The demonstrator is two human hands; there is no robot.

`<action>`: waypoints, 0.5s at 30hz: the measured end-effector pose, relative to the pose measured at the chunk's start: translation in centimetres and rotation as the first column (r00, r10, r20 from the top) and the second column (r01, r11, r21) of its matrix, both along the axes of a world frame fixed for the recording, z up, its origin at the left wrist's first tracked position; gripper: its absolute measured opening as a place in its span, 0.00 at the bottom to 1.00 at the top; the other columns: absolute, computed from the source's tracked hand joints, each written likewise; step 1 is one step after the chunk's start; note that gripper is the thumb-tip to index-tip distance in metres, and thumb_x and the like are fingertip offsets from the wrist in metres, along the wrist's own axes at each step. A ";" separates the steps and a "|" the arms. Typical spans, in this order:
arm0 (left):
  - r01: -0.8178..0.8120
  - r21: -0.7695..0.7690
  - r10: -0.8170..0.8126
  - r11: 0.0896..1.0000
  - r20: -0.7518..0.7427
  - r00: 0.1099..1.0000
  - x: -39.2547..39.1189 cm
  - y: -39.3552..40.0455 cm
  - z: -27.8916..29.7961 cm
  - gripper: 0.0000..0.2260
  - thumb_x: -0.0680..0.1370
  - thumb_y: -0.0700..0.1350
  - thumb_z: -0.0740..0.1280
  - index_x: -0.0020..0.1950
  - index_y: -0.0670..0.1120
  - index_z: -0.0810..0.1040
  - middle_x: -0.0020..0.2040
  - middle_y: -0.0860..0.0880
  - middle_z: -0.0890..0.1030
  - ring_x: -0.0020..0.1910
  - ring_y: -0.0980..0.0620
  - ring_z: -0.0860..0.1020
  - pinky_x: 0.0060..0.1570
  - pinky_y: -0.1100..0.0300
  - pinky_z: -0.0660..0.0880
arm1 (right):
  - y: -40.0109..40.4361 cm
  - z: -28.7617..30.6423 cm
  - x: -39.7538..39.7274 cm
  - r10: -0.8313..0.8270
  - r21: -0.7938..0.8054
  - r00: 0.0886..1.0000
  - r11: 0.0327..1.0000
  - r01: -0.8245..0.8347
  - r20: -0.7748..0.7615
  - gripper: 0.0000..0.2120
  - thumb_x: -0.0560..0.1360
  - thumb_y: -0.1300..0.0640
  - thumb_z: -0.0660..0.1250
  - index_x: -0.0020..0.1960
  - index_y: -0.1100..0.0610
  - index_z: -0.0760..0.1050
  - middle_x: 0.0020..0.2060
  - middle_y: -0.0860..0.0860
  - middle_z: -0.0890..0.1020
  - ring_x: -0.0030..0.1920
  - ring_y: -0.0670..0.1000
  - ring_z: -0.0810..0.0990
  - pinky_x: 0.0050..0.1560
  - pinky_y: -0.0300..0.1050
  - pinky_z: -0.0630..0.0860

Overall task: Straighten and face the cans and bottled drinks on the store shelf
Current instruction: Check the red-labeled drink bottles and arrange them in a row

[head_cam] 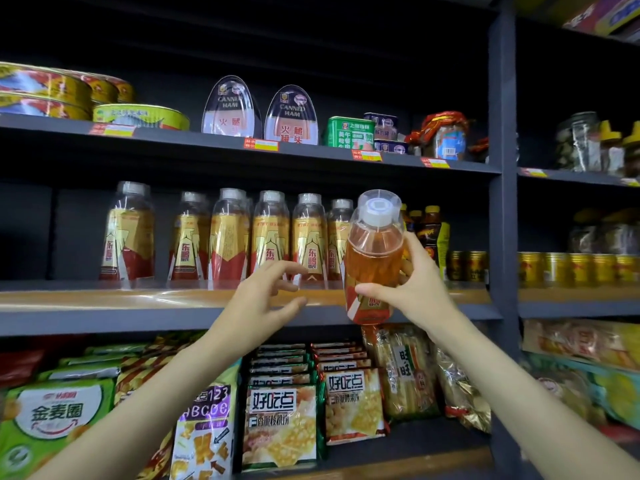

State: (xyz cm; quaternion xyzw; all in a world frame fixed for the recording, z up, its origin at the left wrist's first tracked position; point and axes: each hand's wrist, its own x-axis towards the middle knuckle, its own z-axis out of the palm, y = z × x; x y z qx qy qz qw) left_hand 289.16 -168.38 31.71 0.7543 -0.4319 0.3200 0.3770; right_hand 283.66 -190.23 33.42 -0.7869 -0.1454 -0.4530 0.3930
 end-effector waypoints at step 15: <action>0.197 -0.042 -0.201 0.979 -0.293 0.935 -1.4 -2.7 -2.1 0.22 0.71 0.63 0.68 0.62 0.61 0.68 0.62 0.64 0.72 0.60 0.65 0.72 0.60 0.60 0.70 | -0.8 0.0 -0.8 0.640 0.698 0.768 0.559 -0.448 -0.019 0.30 0.64 0.55 0.72 0.65 0.57 0.71 0.58 0.58 0.80 0.56 0.57 0.80 0.54 0.53 0.78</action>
